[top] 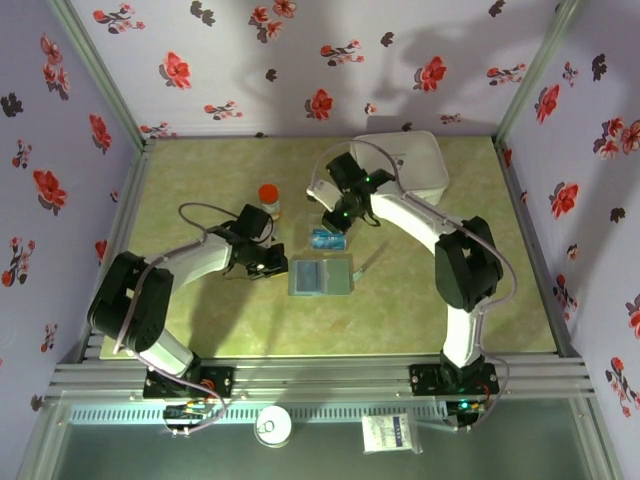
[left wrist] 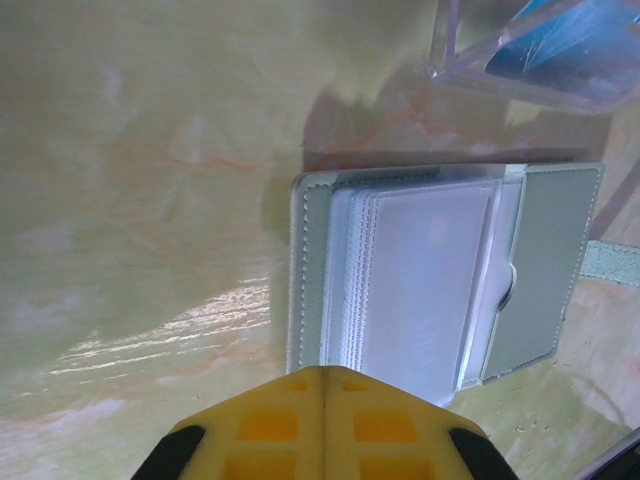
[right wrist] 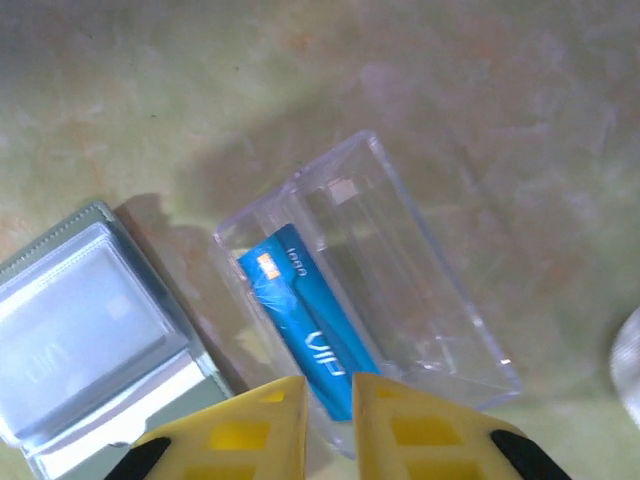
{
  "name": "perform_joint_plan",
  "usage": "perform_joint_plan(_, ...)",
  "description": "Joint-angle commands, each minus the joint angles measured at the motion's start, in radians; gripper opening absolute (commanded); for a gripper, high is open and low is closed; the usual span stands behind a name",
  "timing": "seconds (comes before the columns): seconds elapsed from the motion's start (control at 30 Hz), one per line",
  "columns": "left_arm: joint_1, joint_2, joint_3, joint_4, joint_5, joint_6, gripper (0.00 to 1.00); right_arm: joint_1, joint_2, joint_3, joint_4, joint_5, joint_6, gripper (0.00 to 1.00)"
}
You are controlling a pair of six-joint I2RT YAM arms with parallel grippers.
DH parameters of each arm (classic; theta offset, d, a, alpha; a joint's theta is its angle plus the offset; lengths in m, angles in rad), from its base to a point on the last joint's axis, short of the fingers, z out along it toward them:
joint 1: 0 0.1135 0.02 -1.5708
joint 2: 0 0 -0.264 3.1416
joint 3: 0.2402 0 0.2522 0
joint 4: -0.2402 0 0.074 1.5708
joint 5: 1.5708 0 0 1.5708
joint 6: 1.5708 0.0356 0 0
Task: Take the credit cards out of the card holder
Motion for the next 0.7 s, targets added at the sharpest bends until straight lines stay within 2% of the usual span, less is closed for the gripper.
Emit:
perform_joint_plan(0.0,-0.013,0.026,0.023,0.018,0.02,-0.007,0.0,0.038,-0.063,-0.09,0.166,0.076,0.329,0.21)
perform_joint_plan(0.13,-0.024,0.052,0.021,0.032,0.028,-0.001,0.0,0.081,-0.111,-0.192,0.213,0.14,0.566,0.19)
perform_joint_plan(0.27,-0.032,0.074,0.022,0.048,0.04,-0.002,0.0,0.097,-0.157,-0.291,0.266,0.136,0.761,0.18)
perform_joint_plan(0.47,-0.036,0.109,0.028,0.03,0.019,0.013,0.0,0.121,-0.196,-0.379,0.314,0.045,0.918,0.19)
perform_joint_plan(0.67,-0.035,0.102,0.015,0.01,-0.016,0.021,0.0,0.138,-0.204,-0.403,0.319,0.014,0.989,0.19)
